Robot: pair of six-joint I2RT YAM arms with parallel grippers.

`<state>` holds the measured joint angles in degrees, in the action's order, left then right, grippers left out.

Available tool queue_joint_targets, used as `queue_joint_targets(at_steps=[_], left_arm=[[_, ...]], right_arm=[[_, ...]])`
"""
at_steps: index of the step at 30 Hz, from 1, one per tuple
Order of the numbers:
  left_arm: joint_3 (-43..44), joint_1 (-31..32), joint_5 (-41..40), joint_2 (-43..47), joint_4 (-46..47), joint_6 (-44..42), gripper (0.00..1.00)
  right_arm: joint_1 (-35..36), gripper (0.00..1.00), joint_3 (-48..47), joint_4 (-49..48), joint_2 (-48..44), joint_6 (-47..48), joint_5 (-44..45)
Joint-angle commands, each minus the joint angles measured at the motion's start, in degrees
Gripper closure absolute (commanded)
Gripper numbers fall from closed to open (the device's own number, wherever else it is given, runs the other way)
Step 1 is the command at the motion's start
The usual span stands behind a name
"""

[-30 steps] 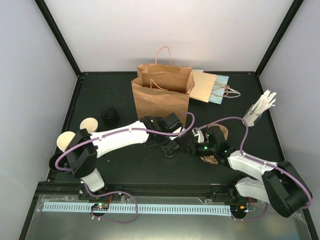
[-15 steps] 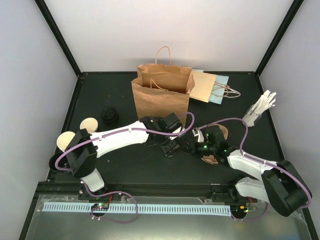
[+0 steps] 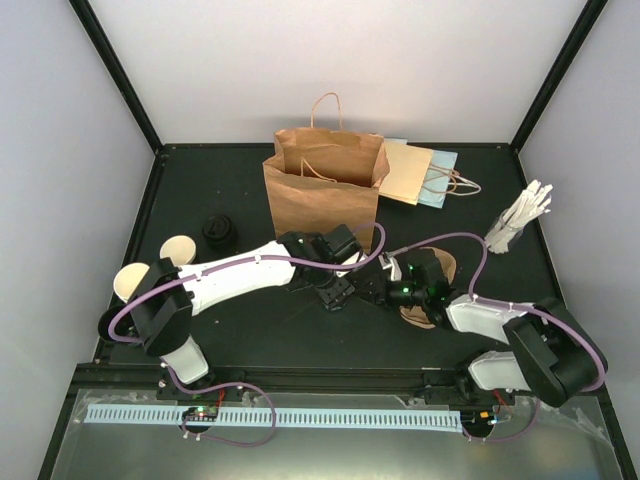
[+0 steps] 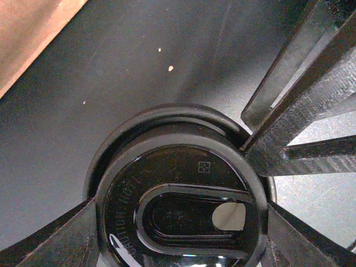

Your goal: Pack the takeout coffee

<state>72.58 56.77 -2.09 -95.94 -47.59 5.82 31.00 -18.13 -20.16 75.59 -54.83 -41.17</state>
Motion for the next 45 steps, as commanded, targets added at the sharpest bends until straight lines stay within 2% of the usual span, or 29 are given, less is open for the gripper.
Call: queue_joint_targets(at_steps=[1, 6, 12, 18, 23, 31, 45], left_arm=[[-4.9, 1.2, 5.9, -6.7, 0.0, 1.0, 0.41], [-4.6, 0.9, 5.9, -5.8, -0.4, 1.2, 0.41], [-4.8, -0.9, 6.9, -4.4, -0.5, 2.0, 0.41], [-5.8, -1.1, 7.5, -1.9, -0.4, 1.6, 0.42], [-5.9, -0.1, 6.0, -1.3, -0.8, 0.9, 0.43], [-5.8, 0.5, 5.4, -2.0, -1.1, 0.9, 0.43], [-6.1, 0.9, 5.5, -2.3, -1.1, 0.7, 0.43]], right_arm=[[2.1, 0.66, 6.2, 22.4, 6.7, 1.7, 15.5], [2.1, 0.65, 2.8, 27.7, -6.0, 3.8, 15.3], [1.7, 0.59, -4.4, 33.3, -17.7, 7.7, 16.0], [1.4, 0.58, -9.6, 34.4, -15.0, 10.5, 12.9], [1.4, 0.57, -9.9, 29.9, -14.8, 8.6, 11.8], [1.4, 0.58, -11.6, 26.4, -9.4, 8.0, 9.9], [0.7, 0.59, -13.5, 26.2, -6.0, 8.3, 11.2]])
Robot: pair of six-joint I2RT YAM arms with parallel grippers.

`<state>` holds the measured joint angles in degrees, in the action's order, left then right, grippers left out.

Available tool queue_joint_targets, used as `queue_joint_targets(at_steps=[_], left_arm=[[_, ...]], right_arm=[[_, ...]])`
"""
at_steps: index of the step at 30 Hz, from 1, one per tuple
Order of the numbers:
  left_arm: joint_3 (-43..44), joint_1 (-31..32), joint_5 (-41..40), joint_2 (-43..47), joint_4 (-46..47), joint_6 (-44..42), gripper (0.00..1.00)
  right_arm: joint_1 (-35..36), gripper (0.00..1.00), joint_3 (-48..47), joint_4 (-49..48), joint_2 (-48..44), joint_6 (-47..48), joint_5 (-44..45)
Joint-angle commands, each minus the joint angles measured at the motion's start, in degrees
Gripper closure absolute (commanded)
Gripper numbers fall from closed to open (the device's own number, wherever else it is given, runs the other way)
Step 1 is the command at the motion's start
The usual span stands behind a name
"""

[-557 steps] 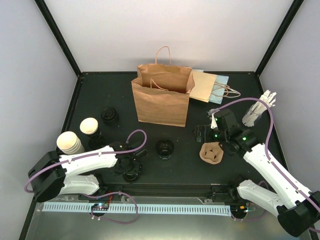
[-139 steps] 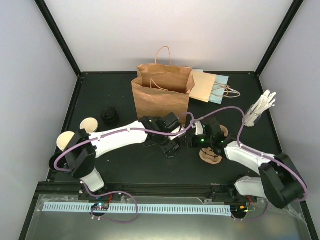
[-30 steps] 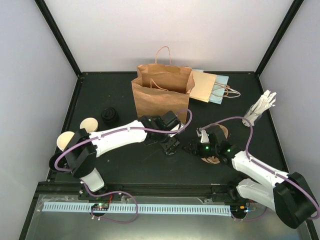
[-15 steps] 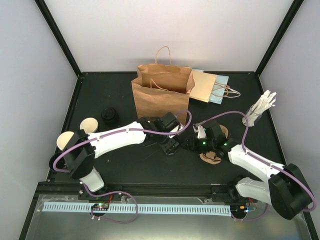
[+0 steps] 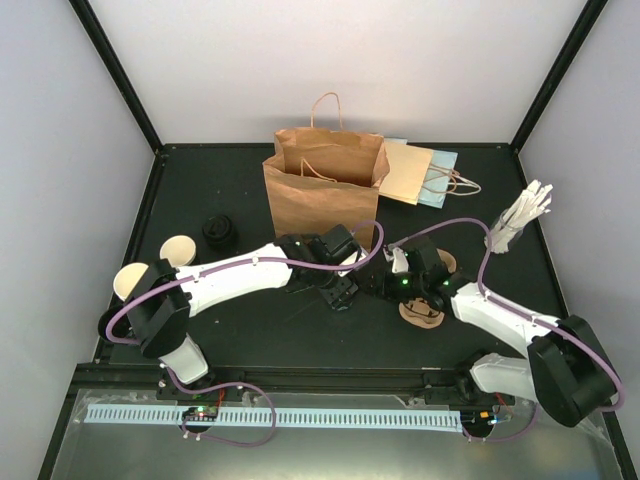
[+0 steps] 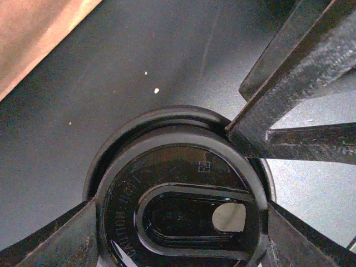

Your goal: Pack the takeout coffee

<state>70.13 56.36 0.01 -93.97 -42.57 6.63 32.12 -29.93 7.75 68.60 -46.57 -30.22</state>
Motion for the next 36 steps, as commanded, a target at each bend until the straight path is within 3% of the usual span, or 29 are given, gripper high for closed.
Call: queue_joint_targets(at_steps=[1, 13, 21, 26, 36], left_arm=[[-3.7, 1.3, 3.4, -4.3, -6.2, -0.2, 0.44], [-3.9, 1.3, 3.7, -4.3, -5.6, -0.4, 0.43], [-4.7, 1.3, 4.1, -4.9, -4.6, -0.3, 0.43], [-4.3, 1.3, 3.9, -4.7, -4.9, 0.1, 0.44], [-1.0, 1.1, 1.7, -4.9, -8.8, 5.6, 0.43]], right_arm=[[-0.5, 0.59, -1.7, -1.8, 1.3, -0.1, 0.2], [-1.8, 0.59, 4.8, -3.1, 8.2, 0.7, -0.2], [-1.8, 0.63, 16.9, -14.6, 17.4, -3.1, -3.5], [-1.8, 0.63, 13.4, -9.3, 10.6, -2.2, -3.5], [-1.8, 0.55, -0.2, 11.2, -6.1, 5.5, 8.1]])
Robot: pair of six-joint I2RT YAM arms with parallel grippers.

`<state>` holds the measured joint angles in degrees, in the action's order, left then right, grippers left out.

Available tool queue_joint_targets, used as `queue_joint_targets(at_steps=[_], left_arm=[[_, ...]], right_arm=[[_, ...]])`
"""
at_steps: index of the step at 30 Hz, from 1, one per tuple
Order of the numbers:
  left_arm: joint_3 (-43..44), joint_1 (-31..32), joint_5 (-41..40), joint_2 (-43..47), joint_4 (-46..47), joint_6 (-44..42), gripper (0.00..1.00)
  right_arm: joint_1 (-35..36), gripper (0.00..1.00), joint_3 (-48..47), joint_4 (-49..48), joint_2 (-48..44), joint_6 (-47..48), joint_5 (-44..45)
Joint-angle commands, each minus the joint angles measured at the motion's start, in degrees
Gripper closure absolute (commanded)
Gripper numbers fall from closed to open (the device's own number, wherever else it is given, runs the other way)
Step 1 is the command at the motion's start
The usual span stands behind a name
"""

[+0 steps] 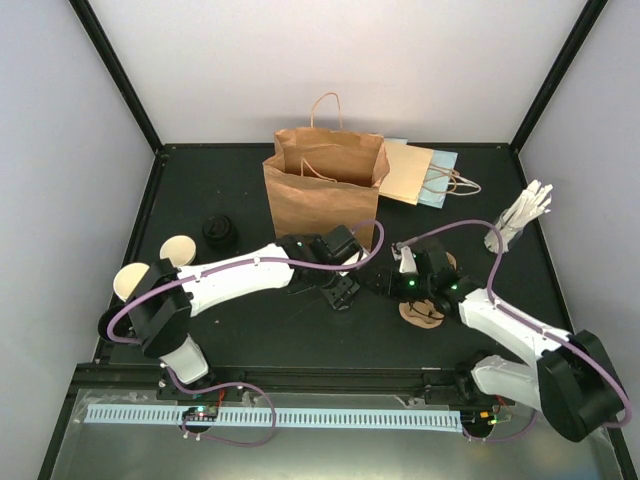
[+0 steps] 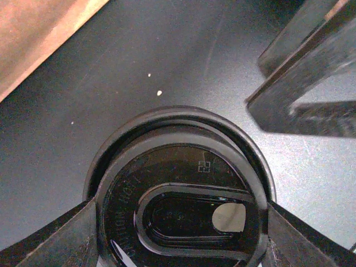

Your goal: Pack the takeout coffee

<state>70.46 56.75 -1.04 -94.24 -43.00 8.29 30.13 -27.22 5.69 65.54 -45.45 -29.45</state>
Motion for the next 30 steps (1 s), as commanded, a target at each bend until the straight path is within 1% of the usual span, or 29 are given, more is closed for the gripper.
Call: queue_joint_targets(at_steps=[1, 6, 9, 12, 15, 18, 19, 20, 30], left_arm=[[-0.7, 0.7, 2.2, -4.9, -9.2, 5.3, 0.44], [0.5, 0.7, 1.0, -4.2, -10.2, 13.0, 0.43], [1.1, 0.7, 1.2, -3.2, -9.9, 16.8, 0.41], [2.1, 0.8, 1.0, -3.0, -10.5, 18.0, 0.32], [3.1, 0.8, 0.8, -3.1, -11.3, 18.2, 0.18], [3.9, 0.9, 0.3, -2.9, -12.0, 18.5, 0.1], [4.1, 0.9, 0.1, -2.7, -12.2, 18.4, 0.04], [4.4, 0.9, 0.0, -2.4, -12.4, 18.5, 0.02], [8.4, 1.0, -0.8, 1.8, -15.6, 18.3, 0.01]], right_arm=[[0.1, 0.55, -3.1, 14.1, -3.8, 4.7, 8.2], [0.1, 0.55, -1.2, 14.8, -8.3, 4.7, 10.2], [0.1, 0.54, -0.2, 15.0, -10.9, 4.6, 10.9], [0.1, 0.54, -0.2, 15.8, -12.0, 5.0, 11.2], [0.1, 0.54, -0.6, 17.0, -12.7, 5.7, 11.3], [0.1, 0.54, -0.8, 17.4, -13.4, 6.1, 11.5], [0.1, 0.54, -0.8, 17.5, -13.6, 6.2, 11.5], [0.1, 0.54, -0.8, 17.5, -13.8, 6.3, 11.4], [0.1, 0.51, -2.9, 19.4, -14.1, 9.0, 11.8]])
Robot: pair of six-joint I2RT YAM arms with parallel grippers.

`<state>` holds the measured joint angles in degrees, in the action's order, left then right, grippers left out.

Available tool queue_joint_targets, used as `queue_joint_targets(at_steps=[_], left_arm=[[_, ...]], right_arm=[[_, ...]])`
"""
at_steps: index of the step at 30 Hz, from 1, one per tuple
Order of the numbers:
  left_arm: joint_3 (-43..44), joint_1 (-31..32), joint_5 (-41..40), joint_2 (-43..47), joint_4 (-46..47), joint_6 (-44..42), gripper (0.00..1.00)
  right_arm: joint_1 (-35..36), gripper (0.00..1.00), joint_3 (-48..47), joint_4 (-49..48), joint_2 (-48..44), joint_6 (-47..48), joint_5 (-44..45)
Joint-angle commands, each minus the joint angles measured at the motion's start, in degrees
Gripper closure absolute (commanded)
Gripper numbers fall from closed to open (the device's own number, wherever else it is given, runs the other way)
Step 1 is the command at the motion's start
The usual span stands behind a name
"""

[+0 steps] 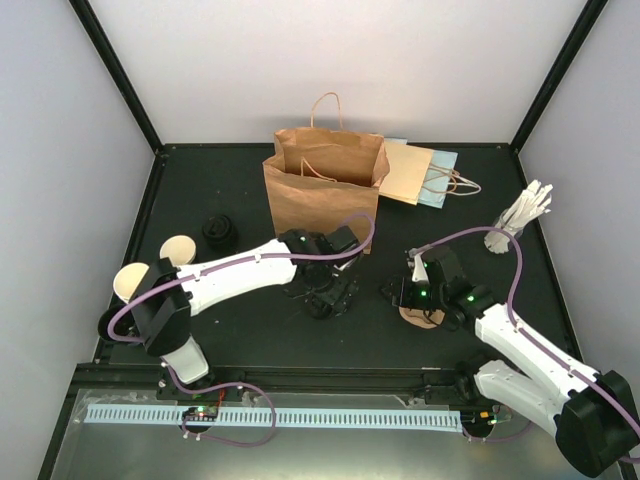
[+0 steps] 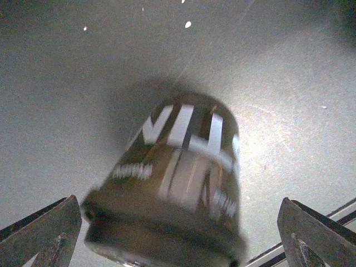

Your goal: Pack the takeout coffee

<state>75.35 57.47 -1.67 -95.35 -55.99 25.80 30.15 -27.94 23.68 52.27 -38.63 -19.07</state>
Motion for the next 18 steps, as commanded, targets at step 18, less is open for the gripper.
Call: queue_joint_targets(at_steps=[18], left_arm=[[3.0, -1.2, 0.3, 12.2, -3.9, 1.1, 0.01]], right_arm=[[0.2, 0.45, -5.2, 4.4, -0.9, 7.8, 0.0]])
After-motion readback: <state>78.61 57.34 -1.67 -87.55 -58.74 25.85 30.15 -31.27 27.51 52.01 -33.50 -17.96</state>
